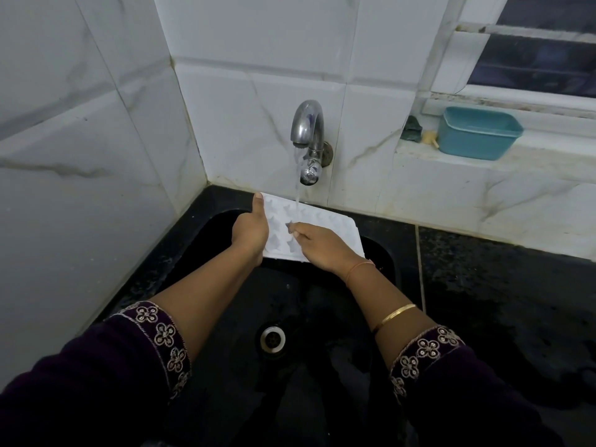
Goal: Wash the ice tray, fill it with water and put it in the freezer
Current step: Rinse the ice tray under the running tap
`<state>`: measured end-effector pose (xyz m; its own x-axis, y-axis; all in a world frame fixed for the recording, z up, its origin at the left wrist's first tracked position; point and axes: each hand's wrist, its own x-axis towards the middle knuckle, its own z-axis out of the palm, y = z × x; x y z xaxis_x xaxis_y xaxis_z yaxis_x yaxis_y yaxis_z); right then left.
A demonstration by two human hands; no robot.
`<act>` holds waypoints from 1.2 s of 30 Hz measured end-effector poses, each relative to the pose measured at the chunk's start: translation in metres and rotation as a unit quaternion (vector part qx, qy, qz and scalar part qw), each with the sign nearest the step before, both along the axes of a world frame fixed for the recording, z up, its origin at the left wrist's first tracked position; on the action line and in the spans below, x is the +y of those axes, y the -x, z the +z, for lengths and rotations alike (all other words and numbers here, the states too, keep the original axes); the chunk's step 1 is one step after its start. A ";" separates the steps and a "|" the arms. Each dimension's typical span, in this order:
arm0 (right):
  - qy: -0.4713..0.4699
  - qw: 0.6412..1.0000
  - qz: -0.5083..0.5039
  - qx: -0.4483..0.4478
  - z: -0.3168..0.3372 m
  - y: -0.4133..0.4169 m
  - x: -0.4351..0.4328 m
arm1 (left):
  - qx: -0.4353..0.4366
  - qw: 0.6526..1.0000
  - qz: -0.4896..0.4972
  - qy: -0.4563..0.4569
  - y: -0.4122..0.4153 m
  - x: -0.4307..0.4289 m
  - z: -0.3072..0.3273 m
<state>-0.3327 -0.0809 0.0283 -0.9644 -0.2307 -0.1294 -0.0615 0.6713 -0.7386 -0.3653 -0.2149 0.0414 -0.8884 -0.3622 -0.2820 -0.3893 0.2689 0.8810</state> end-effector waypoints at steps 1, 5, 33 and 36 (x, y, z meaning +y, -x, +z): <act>0.025 1.000 0.001 -0.009 -0.001 -0.001 -0.001 | 0.001 1.000 0.001 0.005 -0.001 0.000 0.001; 0.043 0.998 0.009 -0.041 0.000 -0.003 0.004 | 0.004 1.000 0.002 0.018 -0.003 -0.002 0.003; 0.028 0.998 -0.039 -0.049 -0.002 0.014 -0.002 | 0.014 0.999 0.033 0.003 -0.009 -0.022 0.011; -0.024 0.997 -0.070 -0.023 0.001 0.015 -0.003 | 0.006 1.000 0.029 -0.002 -0.012 -0.016 0.008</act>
